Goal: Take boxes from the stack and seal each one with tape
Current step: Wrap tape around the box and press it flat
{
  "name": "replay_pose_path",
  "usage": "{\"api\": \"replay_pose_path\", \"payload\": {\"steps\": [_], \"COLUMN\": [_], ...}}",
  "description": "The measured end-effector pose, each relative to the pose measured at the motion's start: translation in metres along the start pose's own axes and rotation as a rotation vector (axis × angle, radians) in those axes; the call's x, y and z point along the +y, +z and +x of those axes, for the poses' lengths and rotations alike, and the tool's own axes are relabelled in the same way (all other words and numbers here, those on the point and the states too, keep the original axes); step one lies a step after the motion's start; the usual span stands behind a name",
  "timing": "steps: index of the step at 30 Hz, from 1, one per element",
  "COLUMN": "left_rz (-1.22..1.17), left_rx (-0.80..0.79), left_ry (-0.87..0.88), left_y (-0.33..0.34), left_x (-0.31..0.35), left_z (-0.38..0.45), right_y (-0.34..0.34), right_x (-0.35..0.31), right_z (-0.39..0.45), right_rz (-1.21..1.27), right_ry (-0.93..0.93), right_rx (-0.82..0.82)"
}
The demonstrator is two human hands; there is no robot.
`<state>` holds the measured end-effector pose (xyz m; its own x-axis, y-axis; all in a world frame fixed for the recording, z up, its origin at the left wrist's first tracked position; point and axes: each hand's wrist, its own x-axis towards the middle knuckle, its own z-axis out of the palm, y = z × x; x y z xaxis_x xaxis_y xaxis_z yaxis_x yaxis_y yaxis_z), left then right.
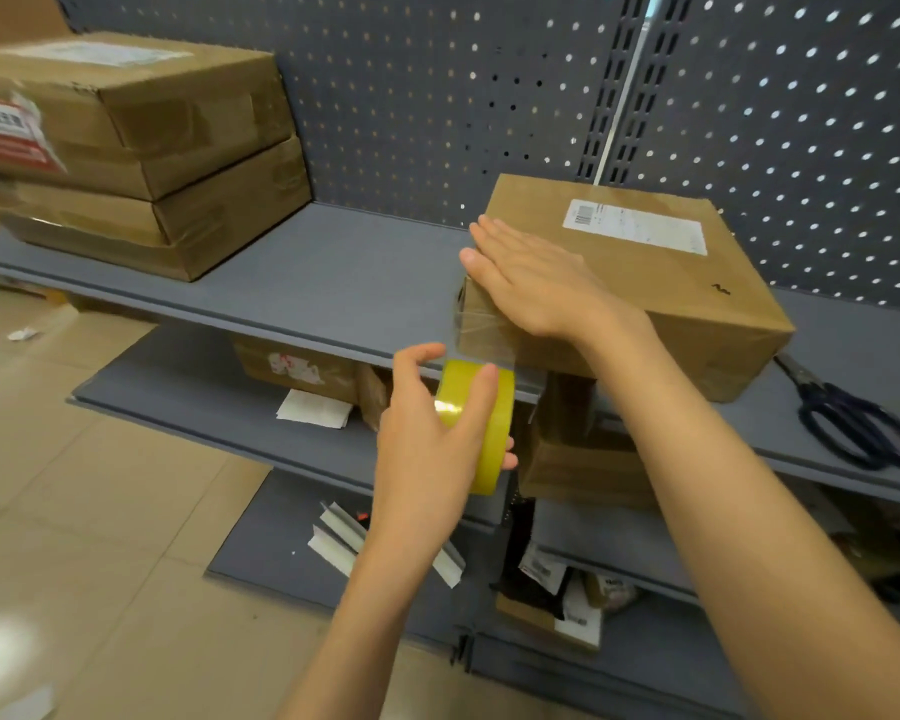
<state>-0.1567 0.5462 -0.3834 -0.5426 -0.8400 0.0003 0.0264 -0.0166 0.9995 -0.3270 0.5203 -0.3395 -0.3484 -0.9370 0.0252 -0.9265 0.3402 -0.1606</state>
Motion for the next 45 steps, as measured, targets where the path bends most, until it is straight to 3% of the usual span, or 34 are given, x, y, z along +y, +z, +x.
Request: {"api": "replay_pose_path", "payload": {"steps": [6, 20, 45], "left_rz": [0.031, 0.054, -0.147], "left_rx": [-0.138, -0.068, -0.071], "left_ry": [0.049, 0.085, -0.144], "left_y": [-0.01, -0.002, -0.005], "left_x": [-0.008, -0.014, 0.005], "left_z": [0.004, 0.009, 0.018], "right_y": [-0.003, 0.0, 0.008], "right_x": [-0.005, -0.005, -0.006], "right_z": [-0.004, -0.007, -0.005], "right_rz": [0.008, -0.002, -0.081], "right_ry": [0.046, 0.028, 0.006], "right_rx": [0.009, 0.075, 0.196]}}
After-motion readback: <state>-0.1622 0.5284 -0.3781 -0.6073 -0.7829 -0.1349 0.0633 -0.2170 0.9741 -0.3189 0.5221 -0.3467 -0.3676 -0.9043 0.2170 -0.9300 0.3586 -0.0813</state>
